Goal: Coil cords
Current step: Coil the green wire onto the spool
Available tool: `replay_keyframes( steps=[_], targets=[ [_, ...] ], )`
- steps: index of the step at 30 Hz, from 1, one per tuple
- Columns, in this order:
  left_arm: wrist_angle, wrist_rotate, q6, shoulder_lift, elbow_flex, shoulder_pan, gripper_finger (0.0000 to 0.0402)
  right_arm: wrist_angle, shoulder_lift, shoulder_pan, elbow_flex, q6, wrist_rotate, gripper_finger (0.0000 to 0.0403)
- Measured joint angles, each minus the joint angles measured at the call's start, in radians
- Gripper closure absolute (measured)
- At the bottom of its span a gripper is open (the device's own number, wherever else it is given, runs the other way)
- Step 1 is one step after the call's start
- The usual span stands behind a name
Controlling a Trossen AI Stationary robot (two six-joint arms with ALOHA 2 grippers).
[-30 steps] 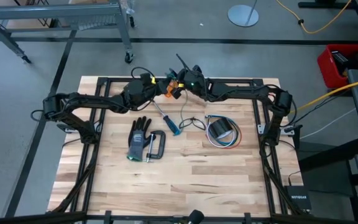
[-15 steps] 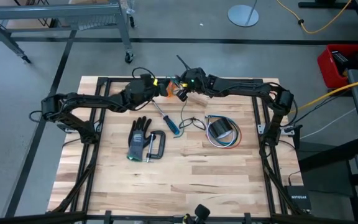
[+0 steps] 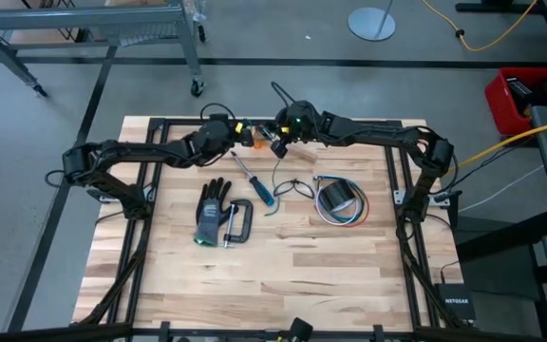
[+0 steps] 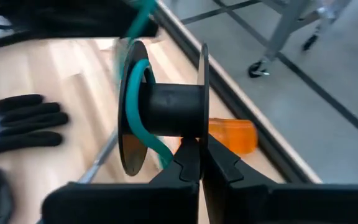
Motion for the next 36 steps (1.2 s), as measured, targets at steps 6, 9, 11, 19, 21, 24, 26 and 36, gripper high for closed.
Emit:
replay_keyframes(
  steps=[6, 9, 11, 19, 21, 24, 26, 36],
  targets=[
    [0.005, -0.003, 0.003, 0.0, 0.0, 0.059, 0.0401, 0.001, 0.0, 0.0, 0.0, 0.023, -0.058, 0.0402],
    [0.003, 0.008, 0.004, 0.0, 0.0, 0.085, 0.0401, -0.007, 0.0, 0.0, 0.0, 0.023, -0.058, 0.0402],
    [0.003, 0.008, 0.004, 0.0, 0.0, 0.101, 0.0401, -0.02, 0.0, 0.0, 0.0, 0.022, -0.058, 0.0402],
    [0.173, 0.102, -0.001, 0.0, -0.001, 0.144, 0.0401, -0.063, 0.0, 0.0, 0.0, 0.022, -0.041, 0.0402],
    [0.237, 0.173, -0.002, 0.0, -0.001, 0.148, 0.0401, -0.063, 0.0, 0.0, 0.0, 0.021, -0.011, 0.0402],
    [0.274, 0.294, -0.002, 0.0, -0.001, 0.148, 0.0401, -0.072, 0.0, 0.0, 0.0, 0.021, 0.031, 0.0402],
    [0.274, 0.406, -0.002, 0.0, -0.001, 0.15, 0.0401, -0.086, 0.0, 0.0, 0.0, 0.02, 0.065, 0.0402],
    [0.212, 0.597, -0.005, 0.0, -0.001, 0.16, 0.0401, -0.136, 0.0, 0.0, -0.001, -0.002, 0.119, 0.0402]
  ],
)
